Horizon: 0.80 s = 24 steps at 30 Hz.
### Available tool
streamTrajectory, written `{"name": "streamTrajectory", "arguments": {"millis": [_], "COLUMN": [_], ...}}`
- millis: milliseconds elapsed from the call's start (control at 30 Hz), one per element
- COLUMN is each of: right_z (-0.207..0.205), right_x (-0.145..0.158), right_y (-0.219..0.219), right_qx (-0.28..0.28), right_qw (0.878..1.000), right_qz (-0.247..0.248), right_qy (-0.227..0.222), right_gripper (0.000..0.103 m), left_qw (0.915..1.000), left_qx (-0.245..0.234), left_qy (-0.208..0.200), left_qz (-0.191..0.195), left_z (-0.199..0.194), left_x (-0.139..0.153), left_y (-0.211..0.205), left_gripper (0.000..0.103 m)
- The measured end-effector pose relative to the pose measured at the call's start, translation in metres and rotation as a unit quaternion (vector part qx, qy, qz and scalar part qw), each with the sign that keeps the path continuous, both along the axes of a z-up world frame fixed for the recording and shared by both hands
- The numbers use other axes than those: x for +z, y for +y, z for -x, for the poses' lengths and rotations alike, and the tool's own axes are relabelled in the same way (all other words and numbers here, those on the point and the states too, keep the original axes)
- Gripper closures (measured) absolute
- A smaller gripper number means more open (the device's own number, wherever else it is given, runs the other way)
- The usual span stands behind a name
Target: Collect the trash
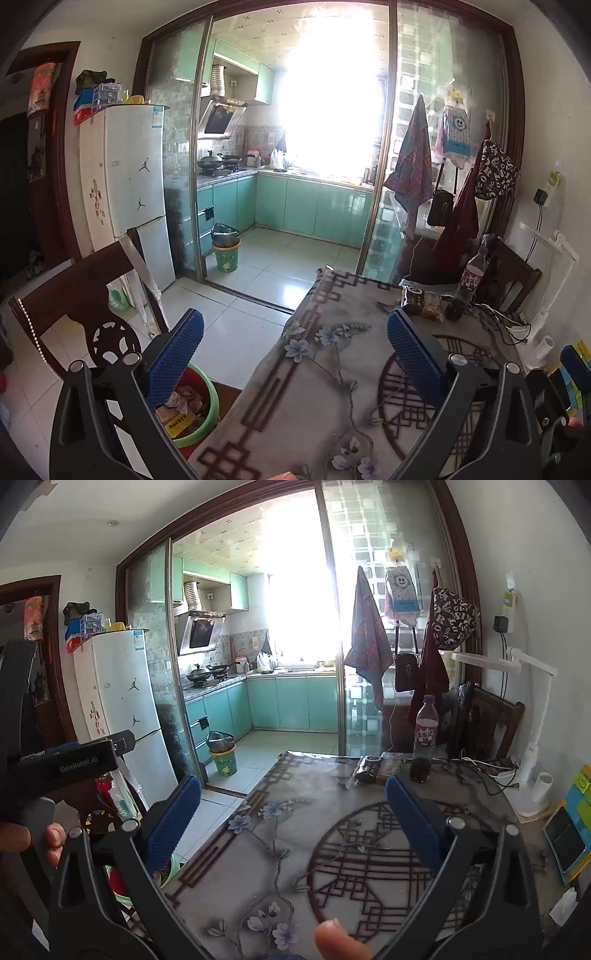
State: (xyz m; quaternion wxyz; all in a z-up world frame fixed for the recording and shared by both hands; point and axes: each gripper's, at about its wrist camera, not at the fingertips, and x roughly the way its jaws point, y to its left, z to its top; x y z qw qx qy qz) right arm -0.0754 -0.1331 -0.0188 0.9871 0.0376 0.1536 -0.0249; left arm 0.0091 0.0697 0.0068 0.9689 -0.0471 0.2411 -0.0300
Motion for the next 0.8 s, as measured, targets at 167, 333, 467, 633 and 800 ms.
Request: {"name": "streamTrajectory", "arguments": {"millis": [167,333,467,633,800], "right_z": [0.009,0.01,0.012,0.012,0.013], "right_x": [-0.001,-0.005,-0.005,-0.004,-0.004], "right_y": [-0.011,-0.019,-0.019,-0.021,-0.023], "right_qx": [0.002,0.009,0.015,0.016,0.015], "right_qw": [1.0,1.0,1.0,1.0,1.0], "right_qz": [0.002,-0.002,-0.001,-0.002,-0.004], "right_qy": [0.005,0.016,0.018,0.017,0.017], "right_gripper": [0.005,0.005,0.005,0.005,0.005], "left_qw": [0.9999,0.9995,0.9993,0.9992,0.9991], "left_qx": [0.012,0.022,0.028,0.031,0.031], "left_qy": [0.012,0.021,0.025,0.023,0.02], "left_qz": [0.003,-0.004,-0.006,-0.012,-0.02], "left_z": [0.007,0.012,0.014,0.016,0.016], "left_x": [-0.004,-0.008,-0.008,-0.007,-0.004], "left_y": [-0.006,-0.011,-0.014,-0.017,-0.022], "left_gripper": [0.008,0.008,0.008,0.008,0.008]}}
